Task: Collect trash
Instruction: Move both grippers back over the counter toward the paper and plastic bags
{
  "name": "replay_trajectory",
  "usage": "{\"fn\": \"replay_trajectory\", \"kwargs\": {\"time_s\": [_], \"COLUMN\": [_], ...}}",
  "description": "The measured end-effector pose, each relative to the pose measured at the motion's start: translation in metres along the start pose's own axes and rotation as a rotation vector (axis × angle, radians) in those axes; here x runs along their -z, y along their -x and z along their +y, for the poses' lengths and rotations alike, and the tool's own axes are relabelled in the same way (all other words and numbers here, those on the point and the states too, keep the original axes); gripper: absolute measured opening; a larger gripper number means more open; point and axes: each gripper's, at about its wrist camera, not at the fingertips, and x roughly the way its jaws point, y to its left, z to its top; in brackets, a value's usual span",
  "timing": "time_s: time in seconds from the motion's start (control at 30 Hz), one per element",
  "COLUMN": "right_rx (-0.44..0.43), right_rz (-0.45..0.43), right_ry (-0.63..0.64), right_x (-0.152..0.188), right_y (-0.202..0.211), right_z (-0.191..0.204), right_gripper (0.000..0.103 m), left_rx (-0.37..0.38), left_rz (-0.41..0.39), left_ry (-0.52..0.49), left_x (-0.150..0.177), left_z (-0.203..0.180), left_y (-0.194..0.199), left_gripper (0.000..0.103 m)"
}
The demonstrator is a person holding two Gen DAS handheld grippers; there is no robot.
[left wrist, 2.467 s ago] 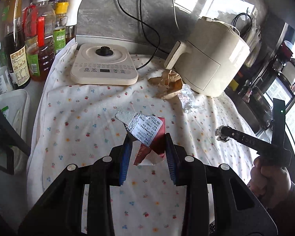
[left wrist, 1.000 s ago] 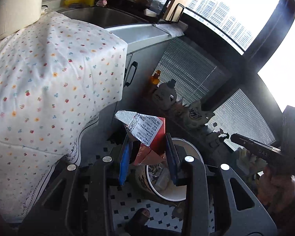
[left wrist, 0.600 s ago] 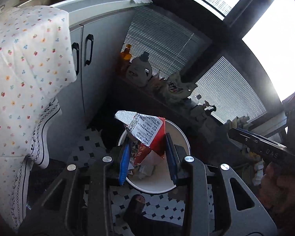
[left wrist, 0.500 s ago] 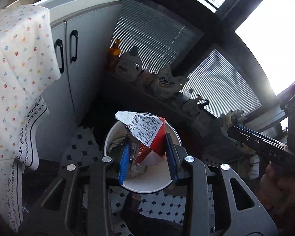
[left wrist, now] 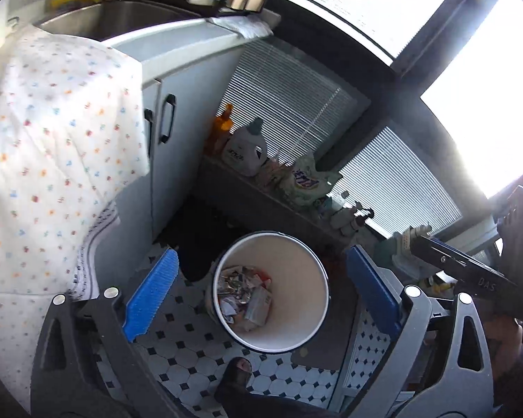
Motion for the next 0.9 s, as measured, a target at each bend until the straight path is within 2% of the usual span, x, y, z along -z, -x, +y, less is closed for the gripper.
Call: {"fn": "replay_trajectory", "kwargs": {"time_s": [0.4,0.57,0.9], "right_rx": [-0.184,-0.233,-0.306], "right_rz": [-0.028,-0.039,-0.046], "right_ry": [0.182,0.251,0.351], "right_x": [-0.027,-0.031,-0.03], "right_y": [-0.011,-0.013,-0.019], "right_z": [0.161,0.222,0.326], "right_gripper": [0.095,0.095,0.095], "left_rx": [-0.21,-0.261,-0.343], "left_rz": [-0.215,-0.273,-0.359], "left_ry": [0.181,0.249,0.315], "left_x": [-0.018,-0.018,-0.013], "left_z": [0.123,0.171,0.245], "left_y": [0.124,0.163,0.224], "left_gripper": [0.097,0.097,0.097]}}
